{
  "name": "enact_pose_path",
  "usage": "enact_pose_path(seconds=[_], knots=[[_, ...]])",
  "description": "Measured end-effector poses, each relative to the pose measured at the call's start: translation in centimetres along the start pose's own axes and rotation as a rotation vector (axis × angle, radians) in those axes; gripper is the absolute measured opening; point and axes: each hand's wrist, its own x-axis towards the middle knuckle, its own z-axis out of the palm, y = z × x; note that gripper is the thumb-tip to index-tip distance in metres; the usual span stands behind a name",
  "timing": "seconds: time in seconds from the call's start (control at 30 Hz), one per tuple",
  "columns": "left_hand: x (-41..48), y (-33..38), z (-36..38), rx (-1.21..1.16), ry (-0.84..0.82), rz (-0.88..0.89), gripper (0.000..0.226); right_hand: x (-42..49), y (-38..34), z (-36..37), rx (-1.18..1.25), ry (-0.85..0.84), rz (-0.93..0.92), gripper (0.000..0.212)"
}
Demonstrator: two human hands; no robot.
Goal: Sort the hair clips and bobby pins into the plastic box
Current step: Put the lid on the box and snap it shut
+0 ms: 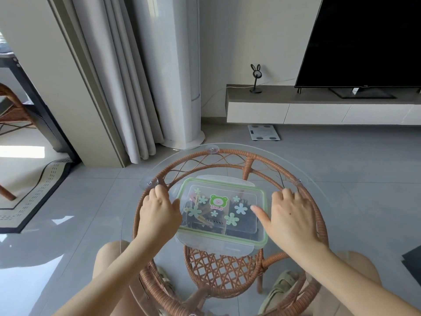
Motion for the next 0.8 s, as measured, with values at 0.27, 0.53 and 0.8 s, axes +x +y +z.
enact_pose_path(seconds=[0.27, 0.53, 0.8], knots=[[0.7, -0.3, -0.5, 0.335, -0.262, 0.212, 0.035, 0.0, -0.6, 0.2, 0.139, -0.356, 0.027, 0.059], [2.9, -1.1, -0.1, 0.116, -0.507, 0.184, 0.053, 0.7, 1.0, 0.2, 0.828, -0.696, 0.216, 0.041], [3.1, -1.8, 0.2, -0.281, -0.676, -0.037, 0.059, 0.4, 1.7, 1.8, 1.056, -0.693, 0.205, 0.046]])
